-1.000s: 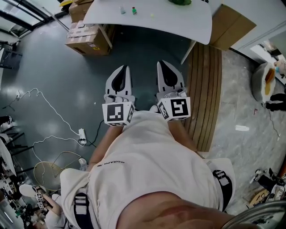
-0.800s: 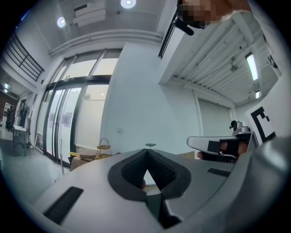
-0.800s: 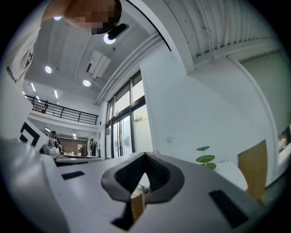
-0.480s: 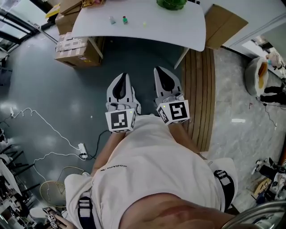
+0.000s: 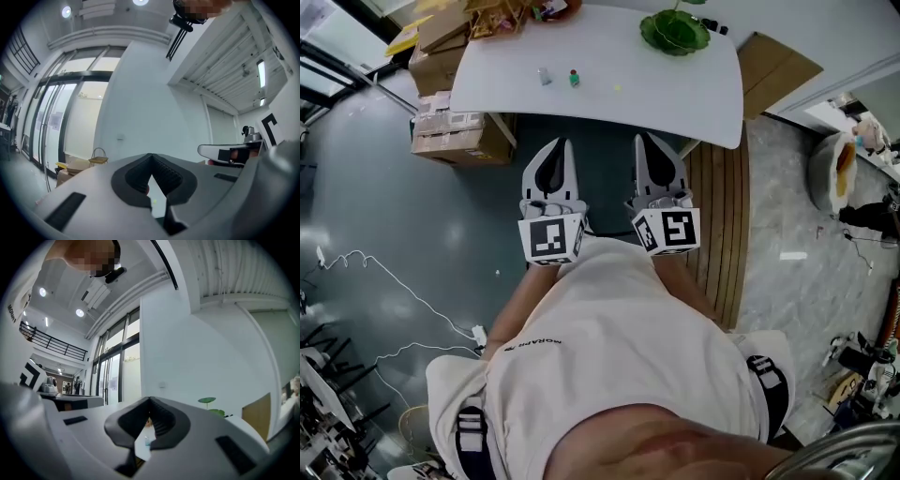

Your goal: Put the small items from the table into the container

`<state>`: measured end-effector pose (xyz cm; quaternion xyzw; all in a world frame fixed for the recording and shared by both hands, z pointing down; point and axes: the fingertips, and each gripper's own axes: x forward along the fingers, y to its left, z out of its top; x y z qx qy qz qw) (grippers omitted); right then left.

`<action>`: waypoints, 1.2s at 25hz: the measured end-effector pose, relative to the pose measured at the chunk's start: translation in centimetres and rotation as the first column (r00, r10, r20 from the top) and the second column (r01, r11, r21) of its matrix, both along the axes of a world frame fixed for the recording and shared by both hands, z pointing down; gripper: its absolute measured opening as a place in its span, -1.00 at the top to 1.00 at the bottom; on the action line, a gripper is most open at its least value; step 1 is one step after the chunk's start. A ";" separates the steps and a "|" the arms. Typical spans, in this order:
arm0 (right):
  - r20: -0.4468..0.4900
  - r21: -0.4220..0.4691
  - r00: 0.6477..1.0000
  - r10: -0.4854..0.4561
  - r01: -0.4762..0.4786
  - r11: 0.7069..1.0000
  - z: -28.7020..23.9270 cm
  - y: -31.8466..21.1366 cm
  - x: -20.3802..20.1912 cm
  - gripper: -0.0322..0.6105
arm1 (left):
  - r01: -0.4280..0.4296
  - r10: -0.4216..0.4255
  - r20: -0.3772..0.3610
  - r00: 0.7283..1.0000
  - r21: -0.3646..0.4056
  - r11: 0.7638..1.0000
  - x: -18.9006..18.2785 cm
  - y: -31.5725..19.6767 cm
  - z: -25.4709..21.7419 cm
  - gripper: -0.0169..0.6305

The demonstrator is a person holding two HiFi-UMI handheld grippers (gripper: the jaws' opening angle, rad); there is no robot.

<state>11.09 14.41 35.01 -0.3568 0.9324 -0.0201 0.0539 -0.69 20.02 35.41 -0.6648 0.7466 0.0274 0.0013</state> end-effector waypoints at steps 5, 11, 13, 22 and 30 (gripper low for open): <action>-0.038 -0.026 0.999 0.021 -0.022 0.999 0.6 -3.4 -4.3 0.86 | -0.013 0.012 -0.030 0.999 -0.025 1.000 -4.5 -3.7 0.8 0.94; -0.090 -0.056 0.995 0.051 -0.056 0.997 2.2 -5.8 -6.6 0.86 | -0.060 0.059 -0.067 0.996 -0.013 0.998 -6.3 -6.7 1.2 0.94; -0.089 -0.065 0.994 0.059 -0.065 0.996 2.4 -6.7 -6.8 0.86 | -0.065 0.063 -0.079 0.995 -0.027 0.997 -6.7 -7.4 1.9 0.94; -0.070 -0.082 0.997 0.027 -0.033 0.996 3.4 -12.2 -8.0 0.86 | -0.044 0.042 -0.059 0.997 -0.028 0.999 -8.0 -13.0 2.6 0.94; -0.050 -0.064 0.998 -0.033 0.029 0.997 2.4 -18.0 -8.9 0.86 | -0.026 0.024 -0.046 0.999 -0.037 0.999 -7.9 -18.5 2.6 0.94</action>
